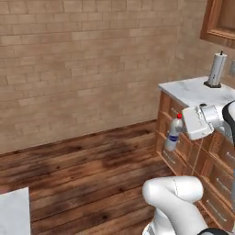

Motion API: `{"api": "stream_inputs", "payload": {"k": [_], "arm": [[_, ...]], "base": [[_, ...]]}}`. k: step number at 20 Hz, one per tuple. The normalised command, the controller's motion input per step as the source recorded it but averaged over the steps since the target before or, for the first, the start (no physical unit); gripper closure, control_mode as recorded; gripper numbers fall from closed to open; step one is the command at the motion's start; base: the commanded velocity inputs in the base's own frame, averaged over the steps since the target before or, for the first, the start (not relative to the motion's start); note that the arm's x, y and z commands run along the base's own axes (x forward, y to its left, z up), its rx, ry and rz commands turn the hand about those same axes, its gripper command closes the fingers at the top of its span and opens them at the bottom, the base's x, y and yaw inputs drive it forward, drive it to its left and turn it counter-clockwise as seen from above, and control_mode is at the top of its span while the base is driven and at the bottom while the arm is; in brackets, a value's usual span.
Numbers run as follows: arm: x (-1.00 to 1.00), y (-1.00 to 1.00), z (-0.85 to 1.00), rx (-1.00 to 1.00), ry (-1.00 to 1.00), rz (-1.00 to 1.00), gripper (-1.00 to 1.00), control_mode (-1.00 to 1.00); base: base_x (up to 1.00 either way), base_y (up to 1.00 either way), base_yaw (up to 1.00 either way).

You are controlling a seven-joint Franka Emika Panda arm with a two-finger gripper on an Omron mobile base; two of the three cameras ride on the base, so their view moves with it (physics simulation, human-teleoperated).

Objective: Place the drinks on the dining counter in a tight cluster.

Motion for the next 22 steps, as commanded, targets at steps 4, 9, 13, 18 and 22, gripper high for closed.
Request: {"api": "stream_inputs", "payload": {"k": [4,9,13,18,22], "arm": [[0.00,0.00,0.00,0.00,0.00,0.00,1.00,1.00],[0.00,0.00,0.00,0.00,0.00,0.00,1.00,1.00],[0.00,0.00,0.00,0.00,0.00,0.00,1.00,1.00],[0.00,0.00,0.00,0.00,0.00,0.00,1.00,1.00],[0.00,0.00,0.00,0.00,0.00,0.00,1.00,1.00]], "base": [[0.00,-0.04,0.80],[0.09,-0.18,0.77],[0.05,-0.46,0.63],[0.03,-0.52,0.70],[0.01,-0.49,0.77]]}}
